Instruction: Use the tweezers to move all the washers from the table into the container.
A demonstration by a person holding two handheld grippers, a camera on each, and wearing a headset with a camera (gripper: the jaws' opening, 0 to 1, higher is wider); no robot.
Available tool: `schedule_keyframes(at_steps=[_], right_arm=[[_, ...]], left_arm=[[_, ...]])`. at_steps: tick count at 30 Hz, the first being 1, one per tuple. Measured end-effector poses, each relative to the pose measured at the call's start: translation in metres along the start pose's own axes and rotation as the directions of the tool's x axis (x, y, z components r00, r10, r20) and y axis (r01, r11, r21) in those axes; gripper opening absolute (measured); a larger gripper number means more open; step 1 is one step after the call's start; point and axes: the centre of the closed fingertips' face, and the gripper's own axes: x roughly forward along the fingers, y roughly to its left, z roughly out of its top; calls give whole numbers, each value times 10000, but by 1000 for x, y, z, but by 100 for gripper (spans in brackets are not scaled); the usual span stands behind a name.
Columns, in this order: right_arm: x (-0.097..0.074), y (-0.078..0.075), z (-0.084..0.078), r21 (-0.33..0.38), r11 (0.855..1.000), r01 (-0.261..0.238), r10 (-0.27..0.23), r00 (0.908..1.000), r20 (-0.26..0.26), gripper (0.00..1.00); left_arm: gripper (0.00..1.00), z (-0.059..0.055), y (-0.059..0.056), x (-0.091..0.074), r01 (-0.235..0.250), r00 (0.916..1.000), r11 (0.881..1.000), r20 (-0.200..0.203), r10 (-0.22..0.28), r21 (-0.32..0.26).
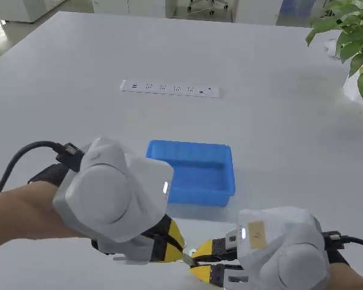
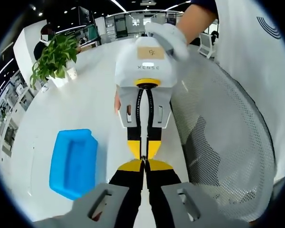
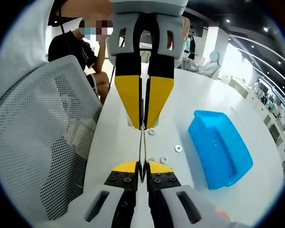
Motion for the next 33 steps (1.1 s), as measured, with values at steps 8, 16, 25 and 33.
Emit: schedule_keyframes(at_steps=[8, 16, 25, 33], right_arm=[[-7, -2, -4, 392, 9989, 275, -299, 9976, 621, 7], [-10, -3, -6, 428, 9990, 104, -144, 9954, 946, 7], [-10, -2, -5, 423, 9991, -99, 52, 9940, 1096, 7], [-12, -2, -6, 410, 9990, -199, 150, 9930, 1171, 7]], left_arm=[[6, 18, 1, 10, -118, 9985, 9999, 531, 119, -23], [6, 25, 2, 13, 16, 9918, 10000, 1278, -28, 95], [8, 24, 5, 20, 38, 9912, 10000, 1326, -34, -32], [7, 26, 3, 22, -3, 9866, 9996, 1634, 47, -269]])
